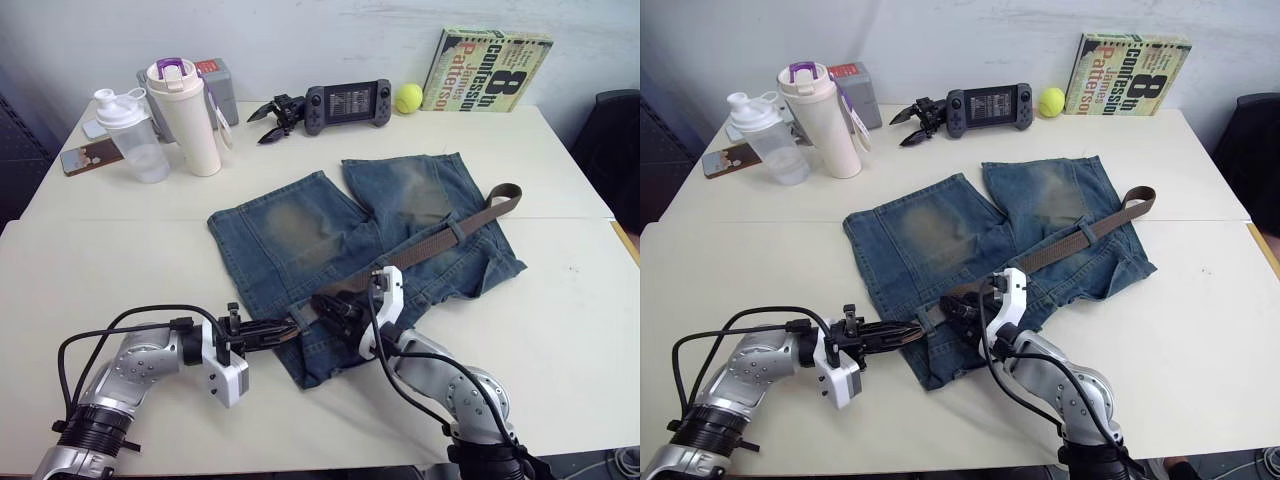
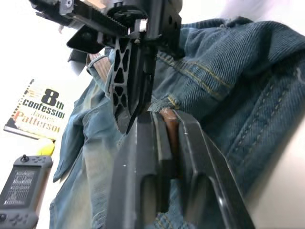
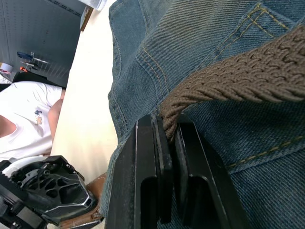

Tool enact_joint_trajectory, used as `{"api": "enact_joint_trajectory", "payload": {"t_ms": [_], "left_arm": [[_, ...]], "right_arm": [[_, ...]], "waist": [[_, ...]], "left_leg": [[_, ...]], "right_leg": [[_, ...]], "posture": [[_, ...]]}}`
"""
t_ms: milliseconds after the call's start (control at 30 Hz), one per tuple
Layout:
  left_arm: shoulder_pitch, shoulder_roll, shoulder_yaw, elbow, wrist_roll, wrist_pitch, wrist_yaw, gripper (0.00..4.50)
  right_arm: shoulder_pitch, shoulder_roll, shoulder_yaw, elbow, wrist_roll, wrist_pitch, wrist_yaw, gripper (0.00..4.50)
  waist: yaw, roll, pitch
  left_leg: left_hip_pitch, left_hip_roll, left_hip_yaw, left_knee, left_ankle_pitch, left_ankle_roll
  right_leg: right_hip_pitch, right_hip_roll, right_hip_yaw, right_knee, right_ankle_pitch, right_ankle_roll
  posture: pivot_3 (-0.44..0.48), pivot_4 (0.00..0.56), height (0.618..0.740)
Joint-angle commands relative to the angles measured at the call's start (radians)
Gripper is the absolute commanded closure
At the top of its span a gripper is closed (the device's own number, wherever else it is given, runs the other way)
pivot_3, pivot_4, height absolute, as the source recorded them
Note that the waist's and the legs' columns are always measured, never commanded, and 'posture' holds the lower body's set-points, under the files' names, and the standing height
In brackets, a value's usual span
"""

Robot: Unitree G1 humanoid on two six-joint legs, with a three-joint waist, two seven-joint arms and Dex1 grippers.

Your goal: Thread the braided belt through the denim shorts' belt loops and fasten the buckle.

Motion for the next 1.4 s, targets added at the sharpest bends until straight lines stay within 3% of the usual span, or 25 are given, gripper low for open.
{"api": "enact_joint_trajectory", "payload": {"t_ms": [33, 167, 200, 267, 367, 467, 600, 700, 733, 800, 933, 1033, 1233, 1333, 1400], "left_arm": [[0.012, 0.023, -0.011, -0.026, -0.013, -0.013, 0.022, 4.47], [0.017, 0.038, -0.014, -0.022, 0.001, -0.023, 0.039, 4.47], [0.016, 0.041, -0.014, -0.019, 0.005, -0.028, 0.044, 4.5], [0.014, 0.053, -0.016, -0.003, 0.016, -0.041, 0.049, 4.5], [0.01, 0.07, -0.022, 0.023, 0.023, -0.061, 0.06, 4.5], [-0.001, 0.08, -0.028, 0.045, 0.023, -0.072, 0.068, 4.5], [-0.006, 0.086, -0.037, 0.056, 0.024, -0.081, 0.078, 4.5], [-0.004, 0.092, -0.045, 0.061, 0.02, -0.09, 0.081, 4.5], [-0.004, 0.093, -0.048, 0.062, 0.017, -0.09, 0.082, 4.5], [-0.005, 0.095, -0.051, 0.064, 0.015, -0.091, 0.084, 4.5], [-0.009, 0.105, -0.061, 0.067, 0.007, -0.092, 0.087, 4.5], [-0.007, 0.117, -0.068, 0.067, 0.001, -0.098, 0.086, 4.5], [0.009, 0.165, -0.072, 0.087, -0.038, -0.105, 0.074, 4.5], [0.041, 0.266, -0.076, 0.157, -0.099, -0.173, 0.048, 4.5], [0.045, 0.359, -0.094, 0.3, -0.134, -0.28, 0.025, 4.5]], "right_arm": [[0.028, 0.009, -0.005, 0.042, 0.02, 0.045, -0.028, 4.5], [0.024, 0.02, -0.037, 0.048, 0.04, 0.045, -0.054, 4.5], [0.024, 0.022, -0.048, 0.046, 0.053, 0.045, -0.056, 3.85], [0.027, 0.027, -0.071, 0.034, 0.081, 0.044, -0.07, 3.39], [0.035, 0.02, -0.109, 0.001, 0.161, 0.047, -0.106, 1.93], [0.059, -0.064, -0.164, -0.076, 0.309, 0.057, -0.15, 0.59], [0.064, -0.257, -0.179, -0.199, 0.443, 0.082, -0.135, 0.59], [0.053, -0.433, -0.17, -0.288, 0.393, 0.113, -0.066, 0.59], [0.048, -0.476, -0.17, -0.305, 0.347, 0.108, -0.053, 0.82], [0.042, -0.534, -0.168, -0.31, 0.276, 0.093, -0.043, 1.35], [0.004, -0.648, -0.069, -0.338, 0.042, 0.095, 0.034, 3.22], [-0.002, -0.657, -0.015, -0.331, -0.066, 0.076, 0.064, 4.48], [0.041, -0.656, 0.116, -0.284, -0.284, 0.074, 0.106, 4.48], [0.052, -0.625, 0.166, -0.25, -0.356, 0.078, 0.117, 4.48], [0.052, -0.601, 0.171, -0.251, -0.375, 0.081, 0.132, 4.48]], "waist": [[0.0, 0.0, 0.0], [-0.001, 0.0, 0.0], [-0.001, 0.0, 0.0], [0.001, 0.001, 0.001], [0.002, 0.004, 0.002], [0.005, 0.005, 0.003], [0.015, 0.007, 0.005], [0.015, 0.009, 0.006], [0.014, 0.009, 0.006], [0.017, 0.009, 0.006], [0.023, 0.009, 0.006], [0.024, 0.009, 0.006], [0.022, 0.009, 0.005], [0.015, 0.005, 0.003], [0.01, 0.005, 0.003]], "left_leg": [[0.0, 0.0, 0.0, 0.0, 0.0, 0.0], [0.0, 0.0, 0.0, 0.0, 0.0, 0.0], [0.0, 0.0, 0.0, 0.0, 0.0, 0.0], [0.0, 0.0, 0.0, -0.001, 0.0, 0.0], [-0.001, -0.001, 0.0, -0.001, 0.0, 0.0], [-0.001, -0.001, 0.001, -0.001, 0.0, 0.0], [-0.003, -0.002, 0.001, 0.001, 0.0, 0.001], [-0.003, -0.002, 0.001, 0.002, -0.001, 0.001], [-0.003, -0.001, 0.001, 0.001, 0.0, 0.001], [-0.003, -0.001, 0.001, 0.001, 0.0, 0.001], [-0.003, -0.001, 0.002, 0.002, 0.0, 0.001], [-0.003, -0.001, 0.002, 0.002, -0.001, 0.001], [-0.003, -0.001, 0.003, 0.002, -0.001, 0.001], [-0.001, 0.001, 0.003, 0.002, 0.0, 0.001], [0.0, 0.001, 0.003, 0.002, -0.001, 0.001]], "right_leg": [[0.0, 0.0, 0.0, 0.0, 0.0, 0.0], [0.0, 0.0, 0.0, 0.0, 0.0, 0.0], [0.0, 0.0, 0.0, 0.0, 0.0, 0.0], [0.0, 0.0, 0.0, 0.0, 0.0, 0.0], [0.0, -0.001, 0.0, -0.001, 0.0, 0.0], [0.0, -0.001, 0.0, -0.002, 0.0, 0.0], [0.0, -0.002, 0.001, -0.003, 0.0, 0.0], [-0.001, -0.002, 0.002, -0.002, 0.0, 0.0], [-0.001, -0.001, 0.001, -0.002, 0.0, 0.0], [-0.002, 0.0, 0.001, -0.002, 0.0, 0.0], [-0.002, -0.001, 0.002, -0.003, 0.0, 0.0], [-0.002, -0.001, 0.002, -0.003, 0.0, 0.0], [-0.002, -0.001, 0.003, -0.002, 0.0, 0.0], [-0.002, 0.0, 0.003, -0.001, 0.0, 0.0], [-0.001, 0.0, 0.003, -0.001, 0.0, 0.0]], "posture": [[0.0, 0.15, 0.739], [0.0, 0.15, 0.739], [0.0, 0.15, 0.739], [0.0, 0.15, 0.739], [0.0, 0.15, 0.739], [0.0, 0.15, 0.739], [0.0, 0.15, 0.739], [0.0, 0.15, 0.739], [0.0, 0.15, 0.739], [0.0, 0.15, 0.739], [0.0, 0.15, 0.739], [0.0, 0.15, 0.739], [0.0, 0.15, 0.739], [0.0, 0.15, 0.739], [0.0, 0.15, 0.739]]}}
